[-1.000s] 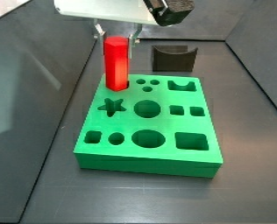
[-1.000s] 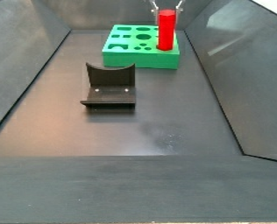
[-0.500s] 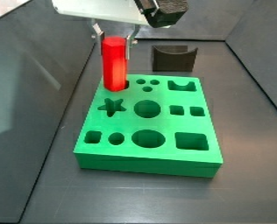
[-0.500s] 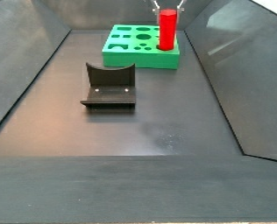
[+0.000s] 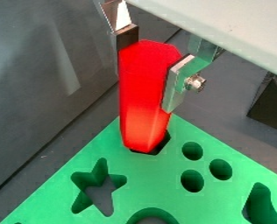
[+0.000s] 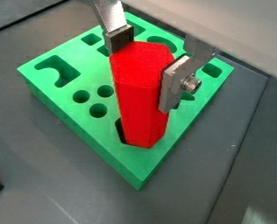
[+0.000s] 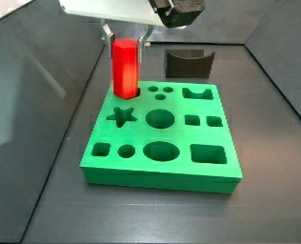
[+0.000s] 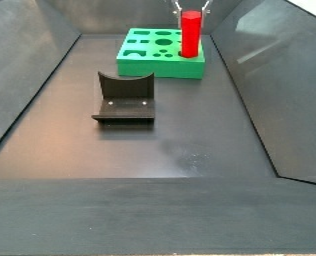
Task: Pick up the hexagon object. Move up. Move to above the board. Insert the hexagon object.
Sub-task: Insert the hexagon object.
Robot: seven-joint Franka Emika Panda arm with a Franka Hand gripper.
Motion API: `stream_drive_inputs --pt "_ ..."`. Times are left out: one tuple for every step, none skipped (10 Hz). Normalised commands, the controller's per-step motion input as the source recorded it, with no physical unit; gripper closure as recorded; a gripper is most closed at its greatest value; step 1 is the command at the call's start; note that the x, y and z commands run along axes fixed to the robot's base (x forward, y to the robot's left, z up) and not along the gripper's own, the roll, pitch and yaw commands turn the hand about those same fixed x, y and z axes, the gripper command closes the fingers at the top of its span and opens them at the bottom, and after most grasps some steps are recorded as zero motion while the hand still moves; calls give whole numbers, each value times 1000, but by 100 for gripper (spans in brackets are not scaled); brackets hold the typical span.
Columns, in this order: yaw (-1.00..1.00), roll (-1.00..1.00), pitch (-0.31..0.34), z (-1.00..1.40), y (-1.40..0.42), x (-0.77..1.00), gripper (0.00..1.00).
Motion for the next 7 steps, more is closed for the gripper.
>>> stream_drive_inputs --pt "0 0 -83 -294 0 0 100" --pt "129 -30 -223 -583 -89 443 100" --pt "197 -3 -67 -246 0 331 100" --pt "160 -24 -21 -43 0 231 100" --pt "134 0 -157 -494 0 74 100" --pt "186 73 -164 -940 31 -60 100" --pt "140 157 -91 -1000 51 -231 100"
